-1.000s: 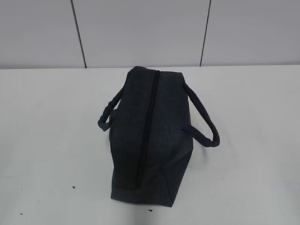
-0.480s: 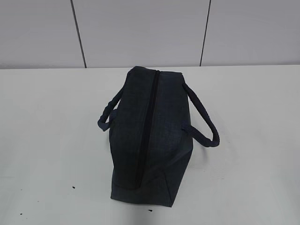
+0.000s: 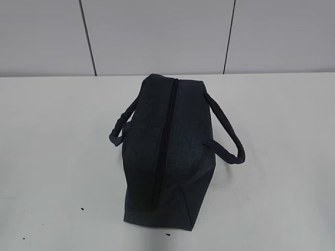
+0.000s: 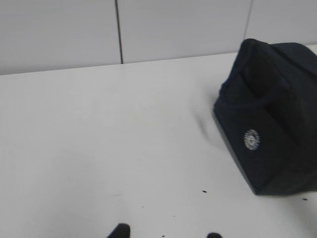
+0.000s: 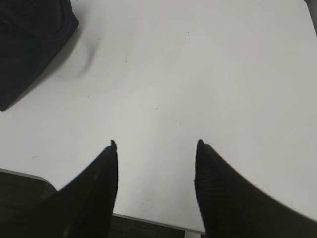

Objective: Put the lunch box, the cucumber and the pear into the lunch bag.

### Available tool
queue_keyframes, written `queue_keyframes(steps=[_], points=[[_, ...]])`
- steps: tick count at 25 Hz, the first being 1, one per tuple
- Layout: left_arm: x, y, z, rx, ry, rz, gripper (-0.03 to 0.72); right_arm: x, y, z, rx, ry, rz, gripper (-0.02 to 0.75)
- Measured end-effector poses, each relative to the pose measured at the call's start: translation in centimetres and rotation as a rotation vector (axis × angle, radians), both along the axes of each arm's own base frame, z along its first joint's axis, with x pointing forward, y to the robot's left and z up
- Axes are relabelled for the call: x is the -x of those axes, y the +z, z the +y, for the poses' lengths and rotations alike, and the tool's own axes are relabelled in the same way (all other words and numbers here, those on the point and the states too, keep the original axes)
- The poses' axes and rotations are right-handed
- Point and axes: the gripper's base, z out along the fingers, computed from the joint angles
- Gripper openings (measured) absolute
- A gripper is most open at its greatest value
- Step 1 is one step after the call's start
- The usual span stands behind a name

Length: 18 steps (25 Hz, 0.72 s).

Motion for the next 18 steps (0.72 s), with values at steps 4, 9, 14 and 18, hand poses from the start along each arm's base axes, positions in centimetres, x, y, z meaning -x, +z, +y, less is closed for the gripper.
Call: queue_keyframes(steps=[4,9,14,18], points=[[-0.02,0.0,-0.13,0.001,0.165,0.0,0.262,-0.01,0.01,0.0,0.0,0.0,-0.002,0.396],[0.06,-0.02,-0.21,0.002,0.28,-0.008,0.242,-0.01,0.01,0.0,0.0,0.0,-0.002,0.396],[0.47,-0.04,-0.23,0.006,0.286,-0.035,0.241,-0.02,0.03,0.0,0.0,0.0,-0.004,0.396],[0.49,-0.04,-0.24,0.006,0.289,-0.036,0.239,-0.02,0.03,0.0,0.0,0.0,-0.004,0.396]])
